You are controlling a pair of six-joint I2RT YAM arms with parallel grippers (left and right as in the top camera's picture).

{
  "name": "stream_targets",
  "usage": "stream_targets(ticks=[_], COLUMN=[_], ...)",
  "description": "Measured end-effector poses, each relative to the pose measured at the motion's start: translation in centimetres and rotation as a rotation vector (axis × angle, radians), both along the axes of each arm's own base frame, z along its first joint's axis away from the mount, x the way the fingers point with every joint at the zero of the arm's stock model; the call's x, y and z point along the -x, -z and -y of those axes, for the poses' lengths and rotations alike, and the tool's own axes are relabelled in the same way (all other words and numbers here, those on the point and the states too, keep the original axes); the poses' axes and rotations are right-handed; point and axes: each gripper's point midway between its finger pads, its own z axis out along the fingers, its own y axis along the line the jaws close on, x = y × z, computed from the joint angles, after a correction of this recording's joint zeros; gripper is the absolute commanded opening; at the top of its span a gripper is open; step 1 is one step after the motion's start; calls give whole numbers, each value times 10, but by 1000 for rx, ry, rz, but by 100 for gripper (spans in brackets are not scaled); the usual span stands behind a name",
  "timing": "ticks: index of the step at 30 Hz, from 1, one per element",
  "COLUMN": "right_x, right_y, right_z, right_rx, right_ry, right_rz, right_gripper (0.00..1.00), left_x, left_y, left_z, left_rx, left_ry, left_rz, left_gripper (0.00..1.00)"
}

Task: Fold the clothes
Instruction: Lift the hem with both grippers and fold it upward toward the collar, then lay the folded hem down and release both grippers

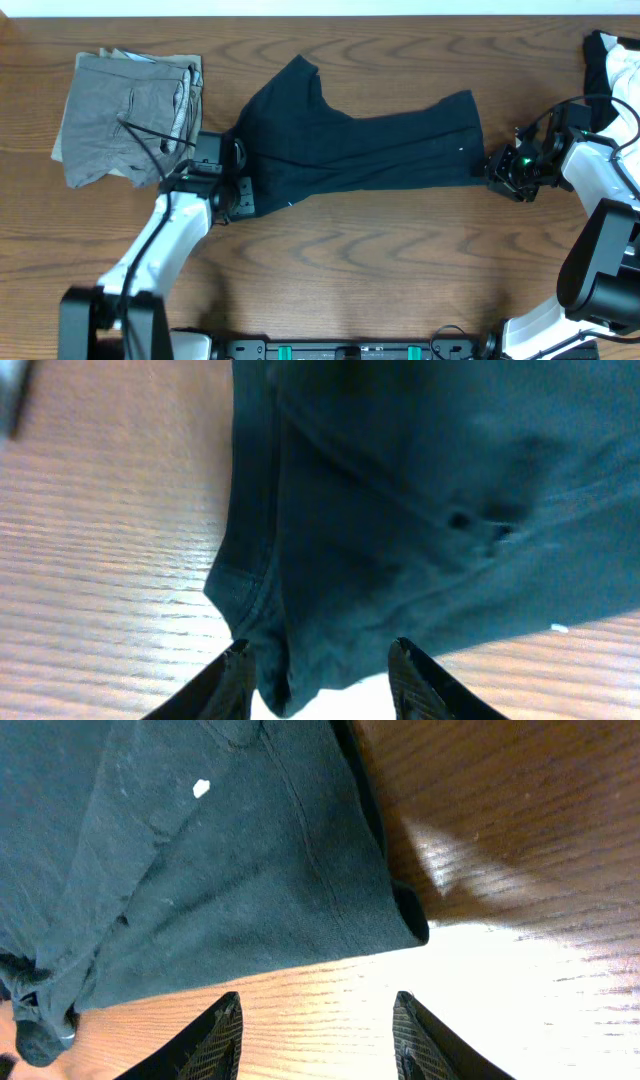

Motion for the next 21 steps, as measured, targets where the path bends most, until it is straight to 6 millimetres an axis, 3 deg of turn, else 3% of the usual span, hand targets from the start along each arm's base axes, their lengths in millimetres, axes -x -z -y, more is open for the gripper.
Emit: stream_targets(ticks=[5, 14, 16, 19, 21], right_x=[3, 4, 3, 1, -5], right_y=[0, 3, 4, 6, 7], right_z=[-1, 5, 5, 2, 1], right_rx=[1, 57, 81, 124, 154], right_ry=[-17, -84, -115, -171, -199], right_rz=[-5, 15, 23, 39, 64], right_gripper=[41, 38, 42, 59, 60], left_x=[2, -4, -6, -8, -9], left_y=[22, 16, 10, 3, 1], left_z=[-1, -1, -2, -7, -10], left_rx=[-13, -11, -8, -5, -4], left_ry=[-4, 0, -4, -21, -34], left_rz=[-54, -22, -3, 21, 29], left_gripper=[10, 6, 6, 6, 6])
